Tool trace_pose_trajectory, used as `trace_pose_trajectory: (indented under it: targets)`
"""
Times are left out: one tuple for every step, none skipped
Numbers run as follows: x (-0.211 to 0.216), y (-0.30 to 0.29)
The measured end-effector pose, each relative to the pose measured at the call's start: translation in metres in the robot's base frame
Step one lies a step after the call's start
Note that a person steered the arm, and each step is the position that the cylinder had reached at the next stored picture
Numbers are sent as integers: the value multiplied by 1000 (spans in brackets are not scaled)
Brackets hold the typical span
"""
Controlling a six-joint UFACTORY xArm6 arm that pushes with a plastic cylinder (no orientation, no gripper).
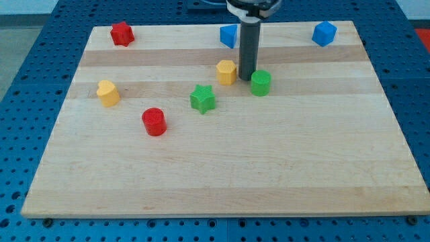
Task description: Slide the green circle diagonally bottom right to the yellow hexagon
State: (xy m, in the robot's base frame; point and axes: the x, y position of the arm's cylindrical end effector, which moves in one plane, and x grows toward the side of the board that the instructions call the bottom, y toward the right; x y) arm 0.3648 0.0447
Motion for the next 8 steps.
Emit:
trace_pose_trajectory:
  targets:
    - [17, 0]
    - [36, 0]
    - [42, 4]
    - [42, 14]
    - [43, 43]
    - [48, 78]
    - [61, 95]
    - [77, 97]
